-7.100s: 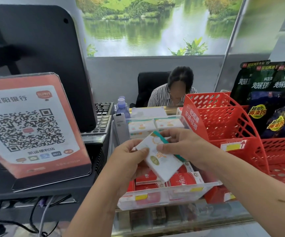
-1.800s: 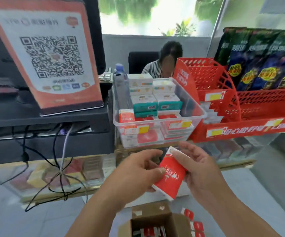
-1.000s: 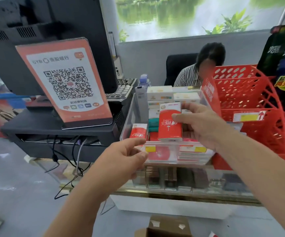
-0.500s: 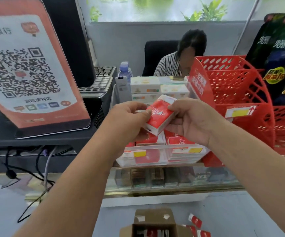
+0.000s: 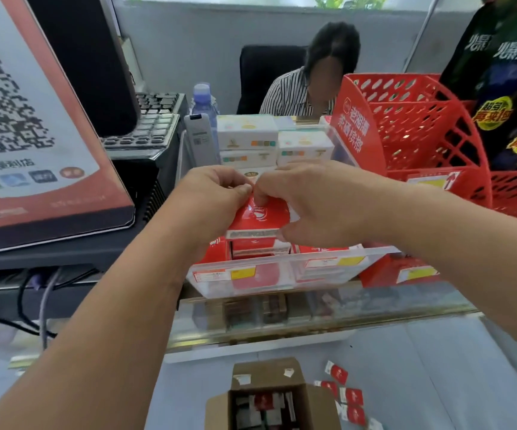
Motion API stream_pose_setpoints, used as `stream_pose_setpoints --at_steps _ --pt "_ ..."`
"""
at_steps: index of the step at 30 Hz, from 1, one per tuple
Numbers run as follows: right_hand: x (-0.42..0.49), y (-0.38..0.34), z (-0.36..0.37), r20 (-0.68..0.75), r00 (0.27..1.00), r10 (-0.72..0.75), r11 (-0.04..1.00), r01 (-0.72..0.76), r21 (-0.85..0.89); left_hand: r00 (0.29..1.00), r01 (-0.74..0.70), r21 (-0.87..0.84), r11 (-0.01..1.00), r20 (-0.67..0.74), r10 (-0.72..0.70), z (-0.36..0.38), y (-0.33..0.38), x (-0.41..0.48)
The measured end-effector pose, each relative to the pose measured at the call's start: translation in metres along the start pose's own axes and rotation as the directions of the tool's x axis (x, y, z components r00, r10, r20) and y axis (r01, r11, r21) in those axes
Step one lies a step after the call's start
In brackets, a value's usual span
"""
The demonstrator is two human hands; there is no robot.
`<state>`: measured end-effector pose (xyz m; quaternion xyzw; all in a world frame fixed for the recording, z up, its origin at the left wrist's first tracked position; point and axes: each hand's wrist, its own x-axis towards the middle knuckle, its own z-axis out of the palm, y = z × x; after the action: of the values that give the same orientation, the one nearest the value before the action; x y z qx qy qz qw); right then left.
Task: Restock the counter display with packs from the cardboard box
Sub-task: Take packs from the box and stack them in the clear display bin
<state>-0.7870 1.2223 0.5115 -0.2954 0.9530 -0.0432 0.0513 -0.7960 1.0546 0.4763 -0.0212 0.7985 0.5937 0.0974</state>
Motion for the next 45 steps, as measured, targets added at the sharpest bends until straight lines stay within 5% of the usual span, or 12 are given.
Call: stream_pose_setpoints --at_steps 4,13,23,31,39,45 --pt "0.008 0.009 0.005 0.144 0.985 0.098 0.986 -0.116 0.121 0.988 -0.117 0.13 0.984 -0.086 0.129 -0.002 -0.006 -0.001" --pt "0.046 0.018 0.032 0.49 0.87 0.059 0.981 -0.143 0.135 0.973 -0.193 0.08 0.978 -0.116 0.202 -0.004 -0.009 -0.003" --pt "0.058 0.015 0.053 0.524 0.852 0.011 0.992 -0.073 0.098 0.969 -0.216 0.095 0.972 -0.101 0.225 0.005 -0.011 -0.006" --pt "0.054 0.022 0.073 0.437 0.9 -0.005 0.997 -0.03 0.072 0.978 -0.182 0.151 0.972 -0.078 0.195 0.01 -0.011 -0.012" --pt "0.02 0.006 0.038 0.152 0.983 0.106 0.979 -0.131 0.158 0.973 -0.23 0.094 0.969 0.005 0.23 0.009 -0.008 -0.029" --pt "-0.041 -0.033 0.014 -0.046 0.971 0.235 0.946 -0.217 0.24 0.961 -0.272 0.019 0.962 0.057 0.271 -0.001 -0.009 -0.059"
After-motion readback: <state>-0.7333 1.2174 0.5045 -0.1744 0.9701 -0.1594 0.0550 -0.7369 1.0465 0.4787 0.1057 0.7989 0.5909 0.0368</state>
